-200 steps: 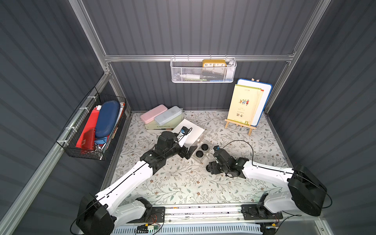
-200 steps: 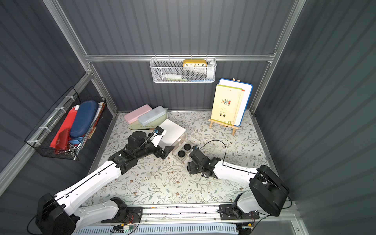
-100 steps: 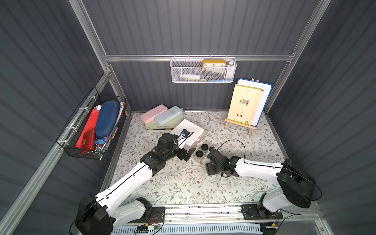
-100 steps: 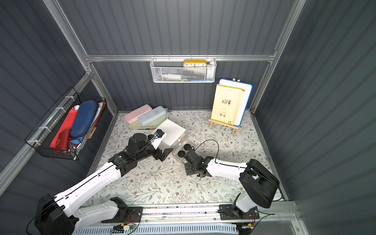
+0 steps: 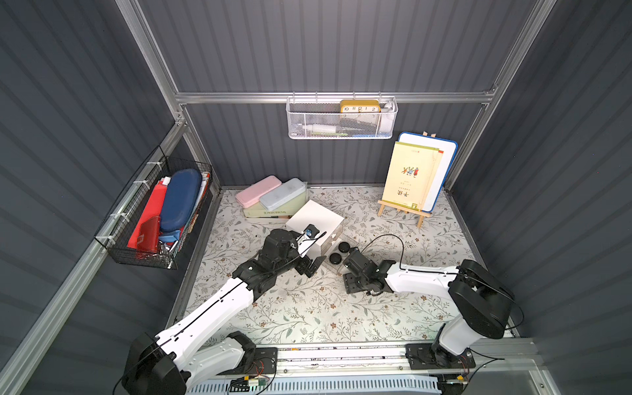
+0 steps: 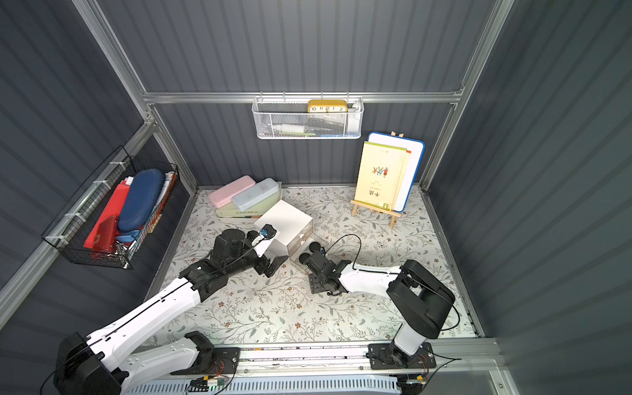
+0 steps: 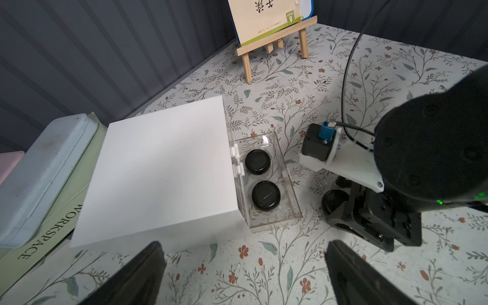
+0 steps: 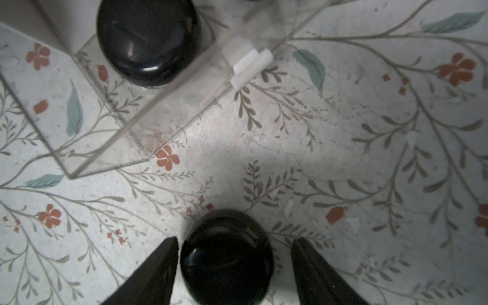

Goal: Put the bluetooth earphones in the drawer according to color
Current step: Pick up the Bluetooth earphone from the center of the board.

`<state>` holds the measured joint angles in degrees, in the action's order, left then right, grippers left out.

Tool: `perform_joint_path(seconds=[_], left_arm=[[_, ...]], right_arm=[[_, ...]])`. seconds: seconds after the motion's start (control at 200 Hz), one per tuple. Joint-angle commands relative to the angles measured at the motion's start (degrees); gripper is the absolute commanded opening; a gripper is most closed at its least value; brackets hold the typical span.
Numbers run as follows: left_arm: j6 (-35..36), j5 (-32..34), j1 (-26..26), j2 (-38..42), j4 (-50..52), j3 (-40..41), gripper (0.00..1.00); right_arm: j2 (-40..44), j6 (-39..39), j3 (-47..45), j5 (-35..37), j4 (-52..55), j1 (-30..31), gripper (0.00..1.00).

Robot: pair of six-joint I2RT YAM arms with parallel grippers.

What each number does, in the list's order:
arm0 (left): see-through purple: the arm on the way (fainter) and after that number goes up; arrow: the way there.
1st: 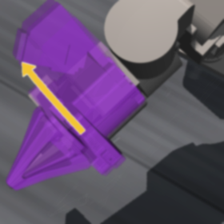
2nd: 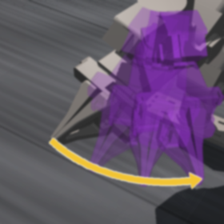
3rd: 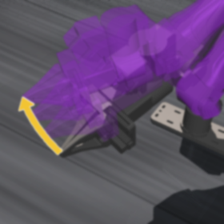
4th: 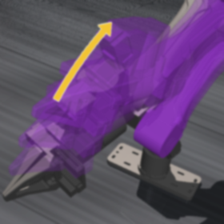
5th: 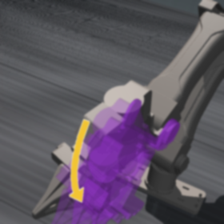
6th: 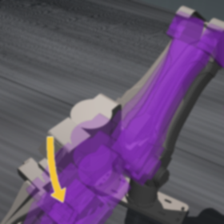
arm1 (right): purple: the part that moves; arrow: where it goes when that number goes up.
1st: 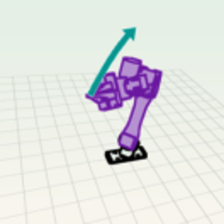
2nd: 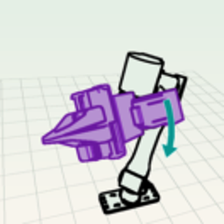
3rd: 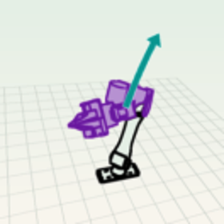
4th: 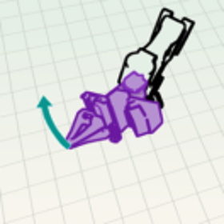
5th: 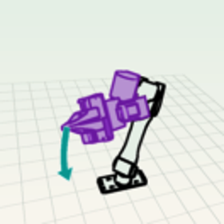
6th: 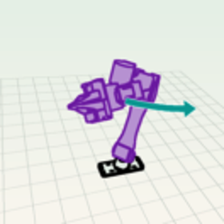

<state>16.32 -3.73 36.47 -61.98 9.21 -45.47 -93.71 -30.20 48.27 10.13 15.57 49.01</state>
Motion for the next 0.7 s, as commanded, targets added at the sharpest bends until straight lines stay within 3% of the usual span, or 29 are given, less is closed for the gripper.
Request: perform_joint_path(seconds=[0.0,0.695], left_arm=[[1.98,0.47,0.45,-0.29,2.98,-1.06,0.99],[3.14,-0.76,0.8,-2.53,9.11,-3.56,0.99]], right_arm=[[-0.77,-0.1,1.56,0.64,2.67,0.25,0.71],[-3.52,-0.5,2.09,-0.68,2.25,-0.59,0.61]])
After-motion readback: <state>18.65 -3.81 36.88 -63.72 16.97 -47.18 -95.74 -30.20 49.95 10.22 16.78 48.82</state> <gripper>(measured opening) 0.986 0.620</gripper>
